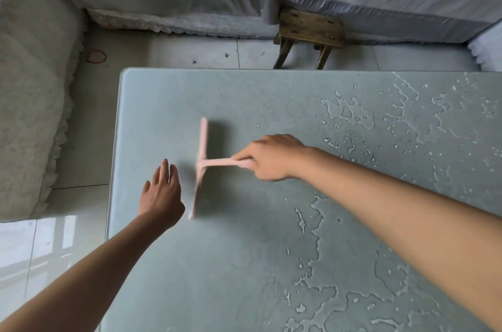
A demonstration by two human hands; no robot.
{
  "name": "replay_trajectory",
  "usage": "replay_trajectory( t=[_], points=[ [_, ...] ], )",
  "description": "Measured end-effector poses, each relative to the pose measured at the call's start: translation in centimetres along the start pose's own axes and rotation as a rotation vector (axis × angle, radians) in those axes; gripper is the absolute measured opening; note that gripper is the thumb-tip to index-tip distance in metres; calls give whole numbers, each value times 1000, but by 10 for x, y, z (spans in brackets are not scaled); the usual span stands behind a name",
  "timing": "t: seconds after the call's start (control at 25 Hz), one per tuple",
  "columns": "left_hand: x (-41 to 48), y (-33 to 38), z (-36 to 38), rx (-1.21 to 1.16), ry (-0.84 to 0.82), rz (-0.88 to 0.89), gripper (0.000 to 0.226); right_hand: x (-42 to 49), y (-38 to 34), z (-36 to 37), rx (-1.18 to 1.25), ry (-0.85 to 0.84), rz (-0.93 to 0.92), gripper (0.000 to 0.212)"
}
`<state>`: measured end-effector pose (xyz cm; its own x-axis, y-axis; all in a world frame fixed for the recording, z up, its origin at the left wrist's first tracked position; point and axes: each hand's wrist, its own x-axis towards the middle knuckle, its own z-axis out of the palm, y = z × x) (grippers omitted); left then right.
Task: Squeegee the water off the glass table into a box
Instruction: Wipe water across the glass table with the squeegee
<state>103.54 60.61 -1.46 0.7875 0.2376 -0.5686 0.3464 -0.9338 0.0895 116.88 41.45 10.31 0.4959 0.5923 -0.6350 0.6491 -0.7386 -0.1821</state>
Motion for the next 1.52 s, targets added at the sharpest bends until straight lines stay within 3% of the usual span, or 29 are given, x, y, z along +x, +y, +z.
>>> replay_trajectory(
  t=[0.12, 0.28, 0.44, 0.6, 0.76, 0.92, 1.0, 1.12, 1.28, 1.52],
  points=[
    [3, -4, 0, 12, -28, 2, 72, -41, 58, 3, 108, -52, 203, 40],
    [6, 0, -3, 27, -19, 45, 70, -81, 83, -26, -73, -135, 358, 39],
    [18, 12, -9, -53, 103, 62, 70, -50, 20, -28, -170, 75, 78, 38],
    [24, 13, -12, -135, 150, 28, 67, -9, -41, 0, -137, 96, -137, 48],
    [15, -5, -8, -58, 142, 36, 75, -36, 3, 18, -30, 71, 13, 43],
    [-11, -29, -5, -33, 77, -41, 74, -76, 48, -11, -131, -73, 235, 42],
    [-20, -39, -3, -42, 59, -73, 74, -79, 31, -23, -230, -47, 184, 39],
    [-28, -51, 4, -61, 77, -110, 74, -48, -34, -22, -255, 95, -62, 43],
    [-36, -62, 10, -104, 66, -187, 79, 11, -113, -12, -261, 64, -255, 42],
    [-42, -71, 16, -141, 14, -255, 76, -8, -37, -3, -133, -6, -34, 42]
  ],
)
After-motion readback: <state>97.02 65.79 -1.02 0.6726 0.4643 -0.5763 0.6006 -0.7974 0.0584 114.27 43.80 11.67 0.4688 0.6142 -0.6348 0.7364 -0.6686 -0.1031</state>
